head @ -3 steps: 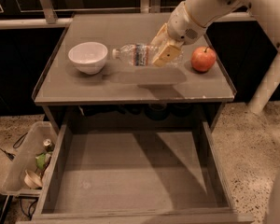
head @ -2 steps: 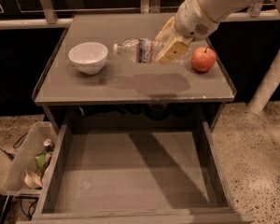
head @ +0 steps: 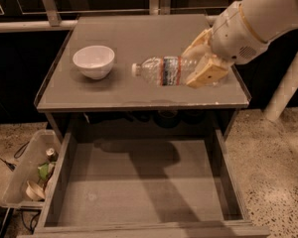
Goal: Place water bottle into top drawer
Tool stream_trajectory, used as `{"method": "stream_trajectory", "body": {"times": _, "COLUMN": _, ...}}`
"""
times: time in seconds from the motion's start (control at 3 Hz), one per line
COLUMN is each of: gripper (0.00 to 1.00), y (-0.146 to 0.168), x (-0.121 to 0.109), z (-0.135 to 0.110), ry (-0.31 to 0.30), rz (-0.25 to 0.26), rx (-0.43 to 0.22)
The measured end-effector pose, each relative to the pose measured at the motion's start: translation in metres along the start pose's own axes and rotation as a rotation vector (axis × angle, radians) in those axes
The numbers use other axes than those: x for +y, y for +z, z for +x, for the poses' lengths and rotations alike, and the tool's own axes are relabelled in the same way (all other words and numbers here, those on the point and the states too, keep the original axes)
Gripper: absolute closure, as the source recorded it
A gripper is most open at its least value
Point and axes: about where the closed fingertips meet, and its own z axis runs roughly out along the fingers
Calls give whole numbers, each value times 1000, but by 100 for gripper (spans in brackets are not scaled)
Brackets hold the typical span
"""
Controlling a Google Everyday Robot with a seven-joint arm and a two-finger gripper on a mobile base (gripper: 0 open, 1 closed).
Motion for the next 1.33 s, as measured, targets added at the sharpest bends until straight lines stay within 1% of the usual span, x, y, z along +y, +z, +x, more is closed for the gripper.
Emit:
{"method": "stream_trajectory", "body": {"times": 0.33, "gripper": 100, "y": -10, "x": 47, "z": 12, "ry": 4, "rz": -3, "rx": 30}}
{"method": "stream_trajectory", "body": {"times": 0.67, "gripper": 100, "y": -11, "x": 90, "z": 22, "ry": 20, "rz": -6, "rx": 11}}
{"method": "stream_trajectory", "body": {"times": 1.0, "gripper": 100, "y": 8, "x": 124, "z": 32, "ry": 66, "rz": 0, "rx": -73}}
{"method": "stream_trajectory", "body": {"times": 1.33, "gripper": 100, "y": 38, "x": 148, "z": 43, "ry": 115, "rz": 21, "rx": -169}}
